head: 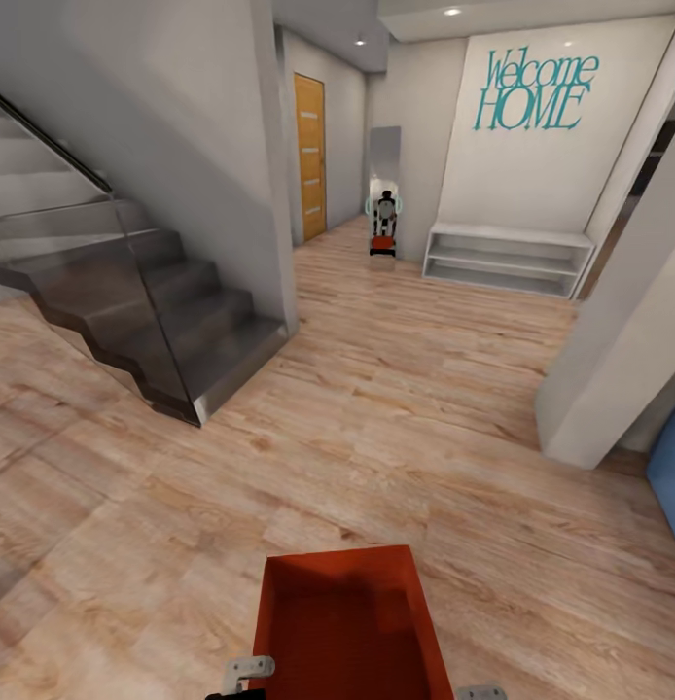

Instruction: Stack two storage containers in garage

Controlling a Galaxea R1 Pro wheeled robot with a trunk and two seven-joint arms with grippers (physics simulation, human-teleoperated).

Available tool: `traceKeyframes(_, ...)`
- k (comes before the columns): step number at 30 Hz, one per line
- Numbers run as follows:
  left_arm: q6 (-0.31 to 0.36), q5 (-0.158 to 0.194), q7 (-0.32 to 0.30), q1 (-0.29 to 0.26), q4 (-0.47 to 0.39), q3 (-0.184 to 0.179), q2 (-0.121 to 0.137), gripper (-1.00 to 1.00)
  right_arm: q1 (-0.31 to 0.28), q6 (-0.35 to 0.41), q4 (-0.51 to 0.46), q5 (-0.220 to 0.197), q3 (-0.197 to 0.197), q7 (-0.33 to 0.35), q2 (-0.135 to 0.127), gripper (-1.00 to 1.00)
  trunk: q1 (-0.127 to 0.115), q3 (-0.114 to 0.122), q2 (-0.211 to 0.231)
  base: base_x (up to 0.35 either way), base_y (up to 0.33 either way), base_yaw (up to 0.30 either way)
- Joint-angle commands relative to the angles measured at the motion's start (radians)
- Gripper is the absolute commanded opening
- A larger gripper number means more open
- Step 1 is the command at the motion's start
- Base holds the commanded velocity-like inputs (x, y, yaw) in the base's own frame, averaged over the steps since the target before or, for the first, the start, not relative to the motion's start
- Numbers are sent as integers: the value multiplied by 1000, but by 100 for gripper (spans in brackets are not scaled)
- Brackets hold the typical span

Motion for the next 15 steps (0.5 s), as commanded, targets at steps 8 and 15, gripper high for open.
traceKeyframes(8,-27,-4,11,-1,-3,-15,19,-100,0,6,1,-19,14,1,-1,-100,0,-1,0,303,0,0)
traceKeyframes(15,-27,-4,11,0,-3,-15,19,-100,0,6,1,-19,14,1,-2,-100,0,-1,0,303,0,0)
